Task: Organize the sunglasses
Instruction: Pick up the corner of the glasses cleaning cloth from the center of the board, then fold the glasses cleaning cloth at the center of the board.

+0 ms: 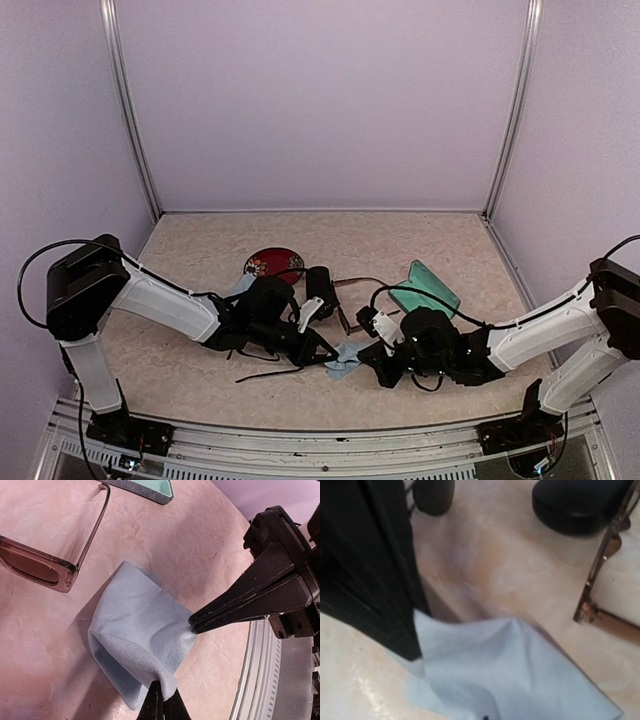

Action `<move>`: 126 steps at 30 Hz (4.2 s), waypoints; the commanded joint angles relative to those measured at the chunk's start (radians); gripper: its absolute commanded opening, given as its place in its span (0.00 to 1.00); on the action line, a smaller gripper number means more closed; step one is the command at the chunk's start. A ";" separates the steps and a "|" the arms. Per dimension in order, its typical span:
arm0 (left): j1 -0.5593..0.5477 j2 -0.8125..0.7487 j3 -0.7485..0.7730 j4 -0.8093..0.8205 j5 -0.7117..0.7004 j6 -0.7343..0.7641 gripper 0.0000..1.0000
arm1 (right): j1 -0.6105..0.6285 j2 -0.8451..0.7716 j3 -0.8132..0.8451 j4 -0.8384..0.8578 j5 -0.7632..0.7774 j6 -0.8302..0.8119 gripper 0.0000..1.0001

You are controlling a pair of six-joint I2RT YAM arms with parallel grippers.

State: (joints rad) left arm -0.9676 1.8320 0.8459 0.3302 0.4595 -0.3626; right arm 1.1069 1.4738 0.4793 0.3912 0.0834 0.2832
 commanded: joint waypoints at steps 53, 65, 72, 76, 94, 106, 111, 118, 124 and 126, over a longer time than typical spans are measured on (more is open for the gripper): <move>-0.122 -0.120 0.188 -0.358 0.006 0.171 0.00 | -0.045 -0.479 0.138 -0.678 -0.062 0.218 0.00; 0.036 0.097 0.331 -0.434 0.062 0.255 0.01 | -0.224 -0.208 0.121 -0.442 -0.098 0.167 0.00; 0.053 0.190 0.449 -0.534 0.025 0.326 0.06 | -0.282 -0.089 0.159 -0.372 -0.155 0.073 0.00; 0.053 0.198 0.460 -0.530 0.012 0.337 0.06 | -0.296 -0.071 0.158 -0.356 -0.182 0.057 0.00; -0.023 0.103 0.340 -0.465 -0.067 0.360 0.00 | -0.297 -0.167 0.085 -0.399 -0.245 0.068 0.00; -0.089 0.087 0.295 -0.403 -0.112 0.304 0.00 | -0.295 -0.204 -0.010 -0.392 -0.288 0.126 0.00; -0.106 0.092 0.286 -0.396 -0.131 0.287 0.00 | -0.282 -0.192 -0.026 -0.371 -0.292 0.142 0.00; -0.109 0.091 0.284 -0.404 -0.159 0.291 0.00 | -0.260 -0.173 -0.031 -0.347 -0.297 0.161 0.00; -0.109 0.082 0.301 -0.442 -0.190 0.319 0.00 | -0.246 -0.153 -0.034 -0.325 -0.300 0.169 0.00; -0.108 0.077 0.302 -0.451 -0.190 0.323 0.00 | -0.240 -0.145 -0.037 -0.320 -0.307 0.199 0.00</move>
State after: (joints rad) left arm -1.0733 1.9396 1.1370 -0.0978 0.2943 -0.0608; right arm 0.8509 1.3121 0.4583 0.0380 -0.2077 0.4408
